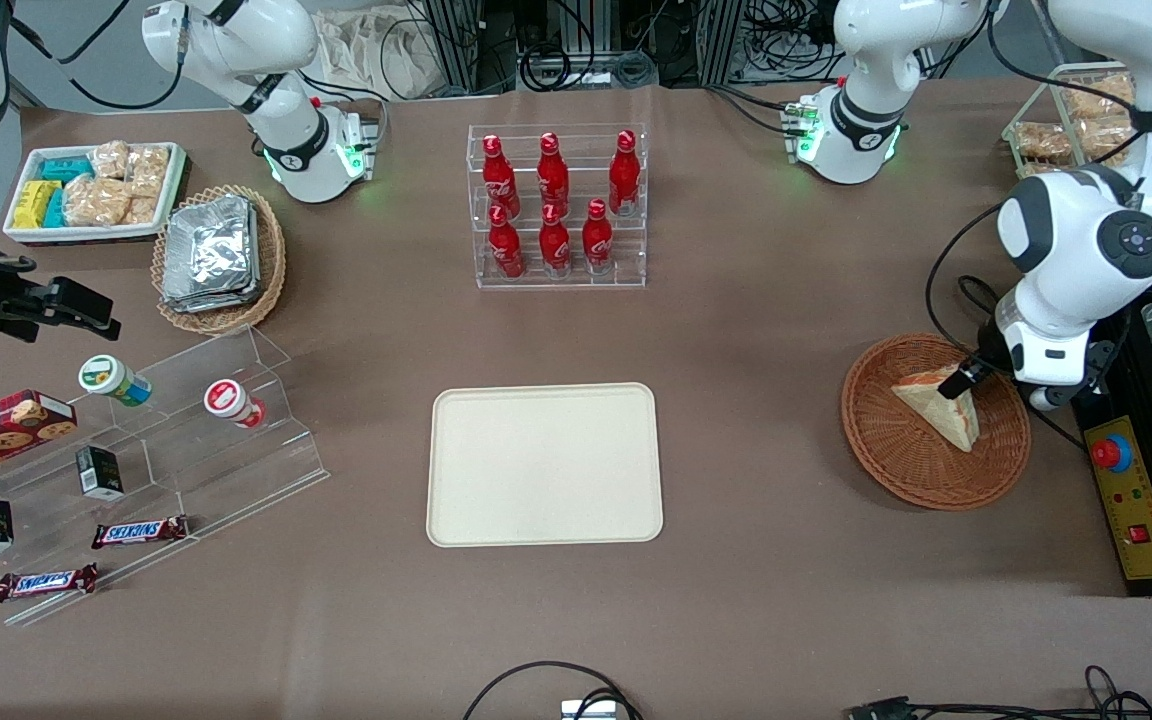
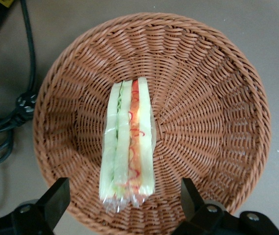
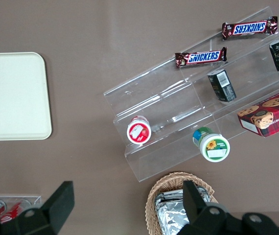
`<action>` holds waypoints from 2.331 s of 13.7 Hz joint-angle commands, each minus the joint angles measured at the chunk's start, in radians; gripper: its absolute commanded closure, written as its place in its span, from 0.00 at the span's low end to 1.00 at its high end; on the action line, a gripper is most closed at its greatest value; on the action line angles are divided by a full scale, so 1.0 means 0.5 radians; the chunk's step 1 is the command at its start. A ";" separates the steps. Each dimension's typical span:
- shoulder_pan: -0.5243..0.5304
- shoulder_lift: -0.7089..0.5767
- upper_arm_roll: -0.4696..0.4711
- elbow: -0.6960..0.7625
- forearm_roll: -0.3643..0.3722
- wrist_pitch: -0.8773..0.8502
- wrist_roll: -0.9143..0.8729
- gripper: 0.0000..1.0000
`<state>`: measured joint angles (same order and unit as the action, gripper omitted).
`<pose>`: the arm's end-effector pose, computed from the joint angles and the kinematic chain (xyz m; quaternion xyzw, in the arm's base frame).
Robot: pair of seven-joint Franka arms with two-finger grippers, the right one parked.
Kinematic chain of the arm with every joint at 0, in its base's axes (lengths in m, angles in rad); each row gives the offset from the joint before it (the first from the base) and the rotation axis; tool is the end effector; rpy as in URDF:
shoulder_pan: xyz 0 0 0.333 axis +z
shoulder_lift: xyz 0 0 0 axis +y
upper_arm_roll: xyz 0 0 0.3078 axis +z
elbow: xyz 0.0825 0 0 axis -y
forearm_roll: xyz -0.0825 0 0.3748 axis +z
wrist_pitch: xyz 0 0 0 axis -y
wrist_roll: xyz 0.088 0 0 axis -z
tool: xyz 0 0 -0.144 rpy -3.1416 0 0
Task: Place sandwich from basket to tray
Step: 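Lower the open left gripper around the sandwich and close it, then lift the sandwich out of the basket with the left gripper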
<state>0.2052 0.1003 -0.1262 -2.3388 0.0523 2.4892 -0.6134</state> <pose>0.5116 0.0408 0.2592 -0.9469 -0.3204 -0.0273 0.0030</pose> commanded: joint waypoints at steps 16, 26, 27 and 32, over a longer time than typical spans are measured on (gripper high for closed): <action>0.056 0.247 0.004 -0.136 0.067 0.523 -0.004 0.90; 0.016 -0.056 -0.072 0.044 0.089 -0.072 0.664 0.92; 0.016 -0.078 -0.103 0.093 0.089 -0.152 0.769 0.91; 0.013 -0.057 -0.336 0.434 0.089 -0.487 0.889 0.89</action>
<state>0.2120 0.0672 -0.2563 -2.1878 0.0858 2.2981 -0.1866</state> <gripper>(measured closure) 0.806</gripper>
